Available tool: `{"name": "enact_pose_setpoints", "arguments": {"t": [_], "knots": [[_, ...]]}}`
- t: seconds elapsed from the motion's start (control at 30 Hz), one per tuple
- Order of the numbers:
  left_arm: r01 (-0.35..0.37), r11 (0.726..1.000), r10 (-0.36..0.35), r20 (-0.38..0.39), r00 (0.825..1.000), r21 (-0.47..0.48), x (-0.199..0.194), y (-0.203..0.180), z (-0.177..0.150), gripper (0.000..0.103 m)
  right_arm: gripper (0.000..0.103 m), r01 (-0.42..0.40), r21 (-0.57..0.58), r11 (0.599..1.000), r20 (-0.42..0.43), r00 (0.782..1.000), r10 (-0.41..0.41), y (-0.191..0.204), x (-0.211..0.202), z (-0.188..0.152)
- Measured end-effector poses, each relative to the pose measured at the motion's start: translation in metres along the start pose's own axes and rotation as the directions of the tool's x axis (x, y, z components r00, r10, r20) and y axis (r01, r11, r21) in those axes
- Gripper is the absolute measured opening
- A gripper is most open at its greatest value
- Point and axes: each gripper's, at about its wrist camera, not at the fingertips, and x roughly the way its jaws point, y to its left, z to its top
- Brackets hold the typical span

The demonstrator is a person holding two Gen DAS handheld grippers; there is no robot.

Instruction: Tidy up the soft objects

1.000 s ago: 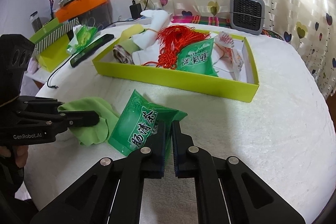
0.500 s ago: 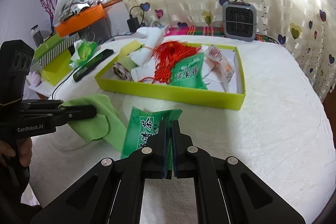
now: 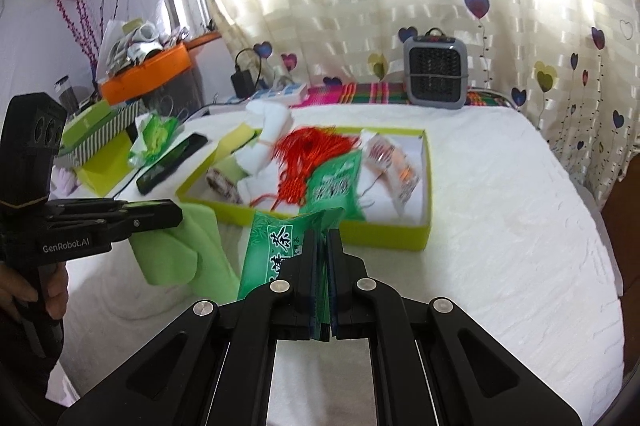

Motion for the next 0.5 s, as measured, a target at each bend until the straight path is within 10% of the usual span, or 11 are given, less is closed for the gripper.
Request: {"name": "enact_pose_setpoints", "arguments": {"t": [0.5], "knots": [[0.004, 1.000, -0.003, -0.042, 0.999, 0.024, 0.008, 0.009, 0.002, 0.017, 0.004, 0.014, 0.022, 1.000, 0.022, 1.000, -0.015, -0.013, 0.004, 0.013]]}}
